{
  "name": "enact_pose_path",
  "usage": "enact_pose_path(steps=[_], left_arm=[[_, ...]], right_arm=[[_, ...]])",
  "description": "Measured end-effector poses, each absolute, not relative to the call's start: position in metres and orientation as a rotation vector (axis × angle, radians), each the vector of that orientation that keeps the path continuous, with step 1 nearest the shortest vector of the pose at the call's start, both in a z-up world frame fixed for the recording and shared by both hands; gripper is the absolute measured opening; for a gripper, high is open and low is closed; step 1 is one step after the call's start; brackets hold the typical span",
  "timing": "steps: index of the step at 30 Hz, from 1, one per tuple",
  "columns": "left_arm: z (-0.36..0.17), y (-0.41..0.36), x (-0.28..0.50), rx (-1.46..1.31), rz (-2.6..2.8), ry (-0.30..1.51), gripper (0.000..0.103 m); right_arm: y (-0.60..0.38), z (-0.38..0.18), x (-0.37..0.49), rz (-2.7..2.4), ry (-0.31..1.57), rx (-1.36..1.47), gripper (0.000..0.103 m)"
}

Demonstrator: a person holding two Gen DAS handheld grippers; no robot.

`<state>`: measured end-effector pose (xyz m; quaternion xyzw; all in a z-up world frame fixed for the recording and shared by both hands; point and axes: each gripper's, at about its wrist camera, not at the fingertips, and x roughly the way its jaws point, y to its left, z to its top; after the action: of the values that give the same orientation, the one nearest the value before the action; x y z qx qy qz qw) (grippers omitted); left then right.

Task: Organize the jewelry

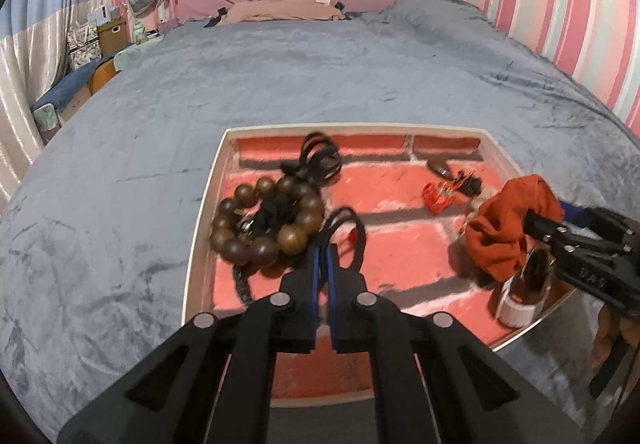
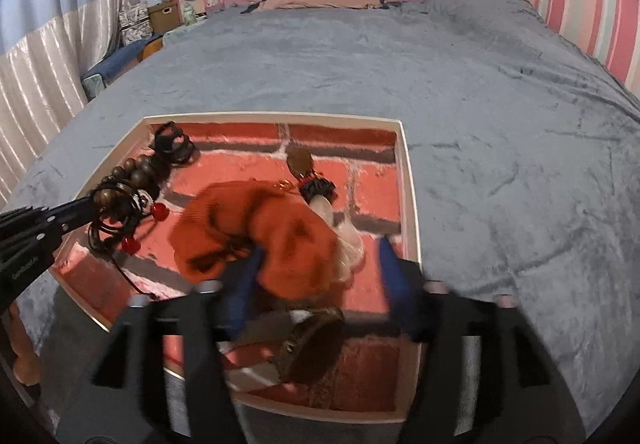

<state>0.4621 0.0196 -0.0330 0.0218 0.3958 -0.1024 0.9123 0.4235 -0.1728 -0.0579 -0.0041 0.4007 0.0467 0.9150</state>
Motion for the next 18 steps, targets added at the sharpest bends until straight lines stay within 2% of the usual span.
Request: enact_pose_path(steps=[1,2,3,4,5,8,12,14,18], left_arm=[[-0.035,0.021,0.460,0.045,-0.210,0.823,0.007],[-0.037,0.024,0.457,0.040,-0.206,0.832,0.021],[-0.038,0.027,0.452,0.036,-0.196,0.833,0.036],[-0.037,0.029,0.446,0.034,-0.175,0.817,0.068],[-0.034,0.033,0.437,0.033,-0.158,0.785,0.076],[-0.030,0.039,0.418,0.009,-0.178,0.781,0.076],[-0.018,0.050,0.389,-0.005,-0.152,0.759,0.076],[-0.007,0.060,0.370,-0.023,-0.132,0.732,0.087],[0.015,0.080,0.331,-0.075,-0.070,0.688,0.093]], right_arm=[[-0.175,-0.058,0.422,0.096,0.827,-0.003,0.066],[-0.176,-0.059,0.420,0.093,0.829,-0.002,0.069],[-0.177,-0.058,0.417,0.088,0.829,-0.003,0.075],[-0.179,-0.057,0.412,0.086,0.822,-0.005,0.078],[-0.180,-0.055,0.408,0.086,0.815,-0.006,0.083],[-0.182,-0.050,0.391,0.070,0.786,-0.031,0.094],[-0.186,-0.039,0.359,0.061,0.754,-0.052,0.097],[-0.188,-0.032,0.340,0.057,0.724,-0.057,0.099],[-0.186,-0.014,0.289,0.056,0.668,-0.092,0.099]])
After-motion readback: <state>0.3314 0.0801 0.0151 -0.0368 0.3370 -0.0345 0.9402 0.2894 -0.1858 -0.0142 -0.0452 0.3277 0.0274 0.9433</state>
